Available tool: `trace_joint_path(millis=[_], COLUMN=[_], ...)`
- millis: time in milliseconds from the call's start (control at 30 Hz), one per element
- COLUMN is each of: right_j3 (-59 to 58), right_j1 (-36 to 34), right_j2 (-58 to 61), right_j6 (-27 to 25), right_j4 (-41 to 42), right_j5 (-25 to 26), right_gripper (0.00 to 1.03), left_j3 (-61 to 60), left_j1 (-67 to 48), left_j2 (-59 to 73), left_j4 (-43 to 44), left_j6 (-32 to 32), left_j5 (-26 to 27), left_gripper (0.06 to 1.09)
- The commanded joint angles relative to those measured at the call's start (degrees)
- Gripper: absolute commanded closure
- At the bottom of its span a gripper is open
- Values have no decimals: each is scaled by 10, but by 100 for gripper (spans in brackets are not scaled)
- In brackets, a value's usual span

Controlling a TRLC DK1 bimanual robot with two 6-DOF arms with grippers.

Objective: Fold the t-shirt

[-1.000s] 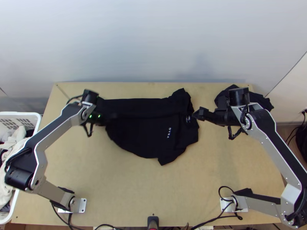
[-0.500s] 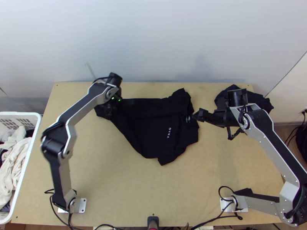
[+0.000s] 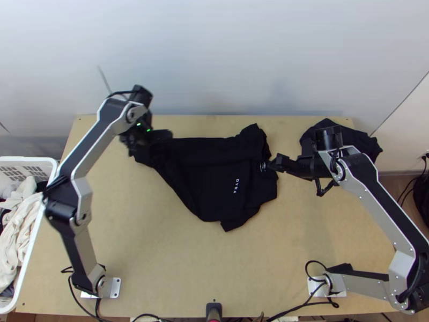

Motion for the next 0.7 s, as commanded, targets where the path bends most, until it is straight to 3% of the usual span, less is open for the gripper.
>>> trace_joint_path(millis=[0, 233, 667], right_j3=[1, 9, 7], right_j1=[2, 9, 9], right_j2=[10, 17, 16], right_j6=[-1, 1, -1], right_j4=[2, 4, 4], right_j5=[0, 0, 0], right_gripper=[4, 4, 4], left_j3=[-157, -194, -191], left_j1=[29, 6, -5], left_j2=[-89, -71, -4], left_j4=[32, 113, 159], left_j6=[28, 10, -17], left_j5=[4, 0, -7], left_gripper=[11, 11, 16])
